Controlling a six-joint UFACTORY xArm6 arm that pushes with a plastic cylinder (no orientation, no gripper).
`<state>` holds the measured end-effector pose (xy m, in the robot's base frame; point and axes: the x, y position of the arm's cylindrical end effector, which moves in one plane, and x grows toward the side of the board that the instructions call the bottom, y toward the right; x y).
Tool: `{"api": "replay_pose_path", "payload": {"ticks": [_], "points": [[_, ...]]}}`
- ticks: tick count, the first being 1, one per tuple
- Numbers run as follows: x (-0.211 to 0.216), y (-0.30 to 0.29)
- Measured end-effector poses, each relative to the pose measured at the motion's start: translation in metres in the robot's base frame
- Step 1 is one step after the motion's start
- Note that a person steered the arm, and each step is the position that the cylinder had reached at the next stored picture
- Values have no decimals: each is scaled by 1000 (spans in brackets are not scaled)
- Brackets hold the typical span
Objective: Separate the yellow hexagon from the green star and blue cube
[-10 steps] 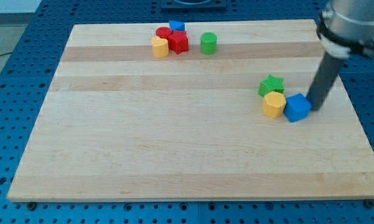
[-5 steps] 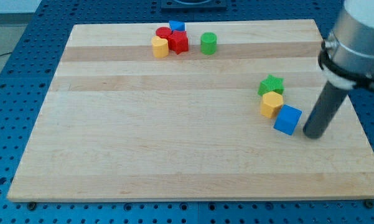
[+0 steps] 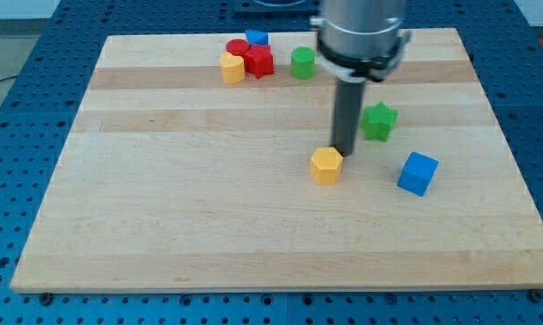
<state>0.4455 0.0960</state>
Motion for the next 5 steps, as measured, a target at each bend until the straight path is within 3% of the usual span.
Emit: {"api": "replay_pose_path", "payload": {"ticks": [1,2,3,4,5], "points": [[25,62],[79,66],[66,72],[18,67],[6,35]]}}
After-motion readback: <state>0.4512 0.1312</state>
